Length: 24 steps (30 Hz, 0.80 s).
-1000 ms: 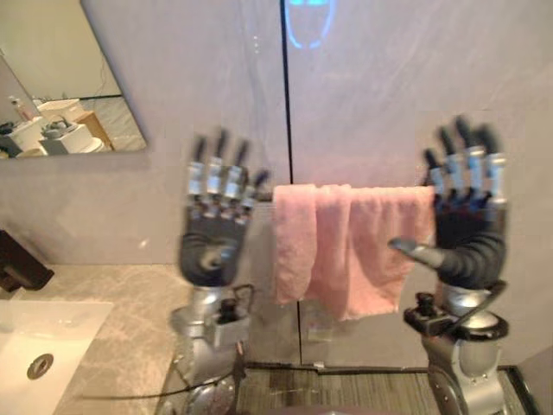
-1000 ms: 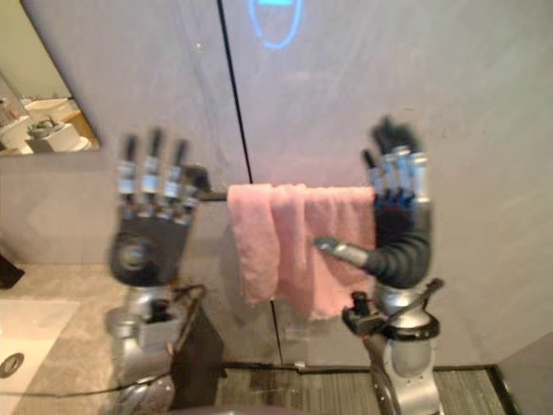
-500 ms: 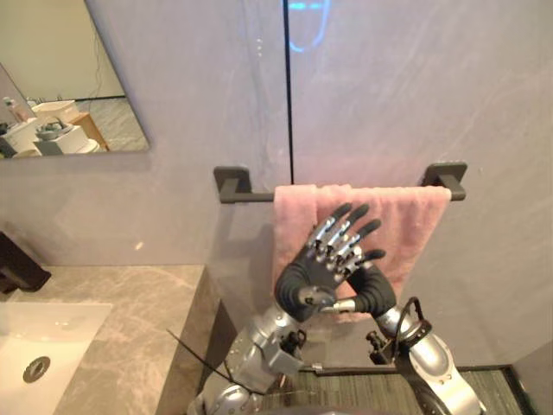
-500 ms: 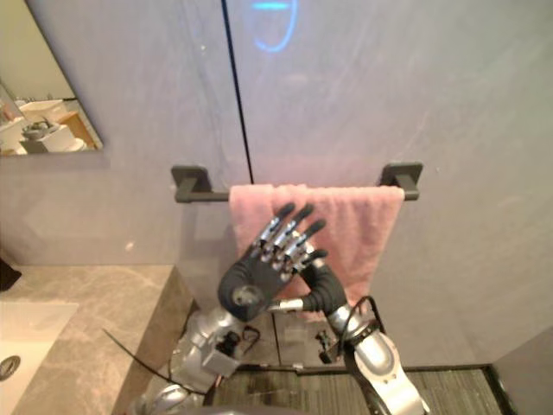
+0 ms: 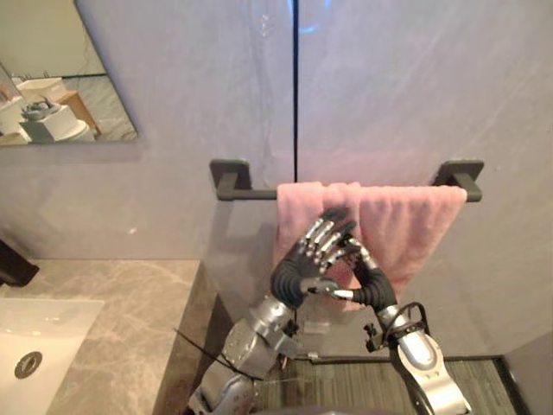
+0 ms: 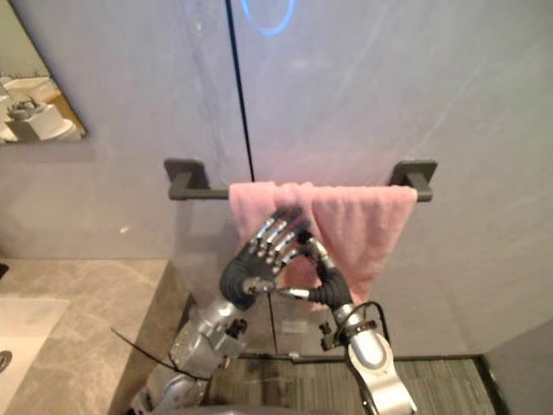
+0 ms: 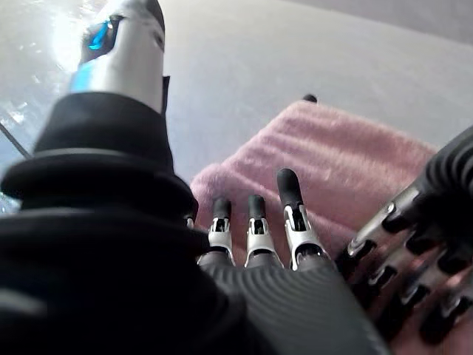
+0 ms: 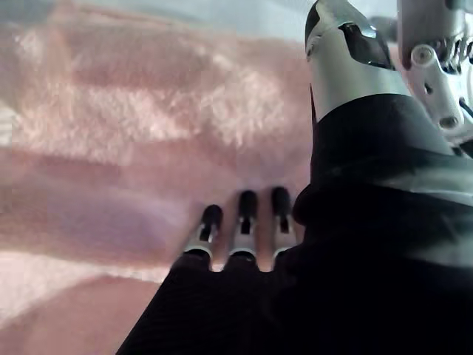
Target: Organize washtable
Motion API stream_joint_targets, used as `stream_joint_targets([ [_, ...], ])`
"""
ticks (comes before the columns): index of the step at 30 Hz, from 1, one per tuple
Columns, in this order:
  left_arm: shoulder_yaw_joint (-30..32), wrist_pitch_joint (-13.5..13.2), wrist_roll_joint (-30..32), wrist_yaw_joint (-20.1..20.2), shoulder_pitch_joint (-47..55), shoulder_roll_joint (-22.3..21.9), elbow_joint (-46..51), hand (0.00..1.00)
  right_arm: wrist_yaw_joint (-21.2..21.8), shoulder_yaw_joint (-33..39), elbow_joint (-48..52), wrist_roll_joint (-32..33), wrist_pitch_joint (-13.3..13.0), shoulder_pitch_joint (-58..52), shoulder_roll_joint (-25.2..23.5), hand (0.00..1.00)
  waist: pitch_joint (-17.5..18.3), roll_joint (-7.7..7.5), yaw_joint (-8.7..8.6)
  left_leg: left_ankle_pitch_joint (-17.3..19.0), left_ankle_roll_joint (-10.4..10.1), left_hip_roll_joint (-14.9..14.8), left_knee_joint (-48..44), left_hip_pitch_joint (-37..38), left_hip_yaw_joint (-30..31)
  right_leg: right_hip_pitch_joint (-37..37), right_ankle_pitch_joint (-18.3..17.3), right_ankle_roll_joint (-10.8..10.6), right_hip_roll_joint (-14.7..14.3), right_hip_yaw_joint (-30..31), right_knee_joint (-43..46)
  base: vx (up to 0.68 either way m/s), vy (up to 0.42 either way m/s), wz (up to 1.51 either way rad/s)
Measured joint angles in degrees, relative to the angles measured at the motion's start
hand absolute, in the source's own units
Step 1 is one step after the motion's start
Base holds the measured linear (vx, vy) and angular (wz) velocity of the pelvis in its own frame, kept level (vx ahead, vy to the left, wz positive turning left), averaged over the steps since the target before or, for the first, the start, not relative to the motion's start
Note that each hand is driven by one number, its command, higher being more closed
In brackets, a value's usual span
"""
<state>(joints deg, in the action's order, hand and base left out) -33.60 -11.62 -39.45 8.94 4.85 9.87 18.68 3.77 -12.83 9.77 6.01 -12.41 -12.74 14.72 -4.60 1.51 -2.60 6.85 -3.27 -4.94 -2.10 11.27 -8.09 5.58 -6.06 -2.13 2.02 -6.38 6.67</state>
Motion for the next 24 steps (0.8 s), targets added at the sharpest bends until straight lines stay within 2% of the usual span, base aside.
stream_joint_targets([
  [7, 3.24, -0.01, 3.18, -3.24, -3.01, -0.80, -4.25, 0.00, -1.34, 2.45, -2.48, -1.60, 0.06, 2.37, -1.63, 0.00, -0.93, -0.93, -0.13, -0.08, 0.10, 0.07, 0.00, -0.68, 0.17, 0.34, 0.63, 0.16, -0.02, -0.27, -1.89, 0.03, 0.002, 0.00],
  [17, 7.37, -0.03, 6.58, -4.51, -4.01, -3.19, -9.54, 0.00, -1.34, 4.55, -6.82, -2.12, 0.32, 2.79, -3.34, 0.00, -1.11, -0.68, -0.75, -0.29, 0.39, 0.15, 0.02, -0.57, 0.37, 1.42, 1.93, 0.21, 0.01, -0.38, -3.98, -0.03, -0.002, 0.00],
  [24, 11.92, -0.01, 8.17, -5.37, -3.59, -4.07, -11.53, 0.00, -1.35, 10.25, -8.99, -2.05, 0.50, 1.29, -4.88, 0.00, -1.69, -0.12, -1.35, -0.29, 0.40, 0.07, 0.04, -0.65, 0.00, 2.37, 4.57, 0.17, -0.63, 0.18, -7.07, -0.08, -0.008, -0.06],
])
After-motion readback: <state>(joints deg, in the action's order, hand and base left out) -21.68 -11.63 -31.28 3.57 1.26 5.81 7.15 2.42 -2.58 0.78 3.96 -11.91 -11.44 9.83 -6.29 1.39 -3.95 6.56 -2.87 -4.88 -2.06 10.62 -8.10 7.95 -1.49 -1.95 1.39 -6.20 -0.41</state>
